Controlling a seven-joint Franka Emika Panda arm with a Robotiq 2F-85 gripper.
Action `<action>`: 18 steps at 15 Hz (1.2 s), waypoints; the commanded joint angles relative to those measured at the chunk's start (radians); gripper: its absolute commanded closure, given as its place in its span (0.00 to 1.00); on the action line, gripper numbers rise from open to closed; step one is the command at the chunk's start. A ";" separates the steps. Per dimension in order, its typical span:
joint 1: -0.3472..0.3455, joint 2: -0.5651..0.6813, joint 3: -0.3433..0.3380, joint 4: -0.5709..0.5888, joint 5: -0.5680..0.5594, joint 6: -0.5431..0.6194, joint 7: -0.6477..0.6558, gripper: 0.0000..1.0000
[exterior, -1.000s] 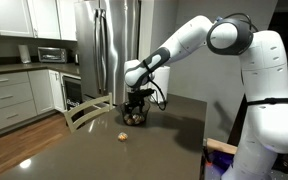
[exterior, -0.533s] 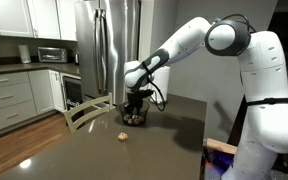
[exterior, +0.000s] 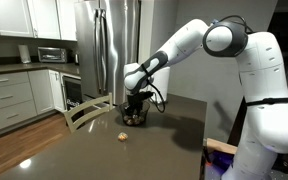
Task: Remove one object from the basket and place it on the left side of the counter
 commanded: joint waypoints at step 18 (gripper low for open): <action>0.034 -0.108 -0.014 -0.042 -0.090 -0.059 0.067 0.90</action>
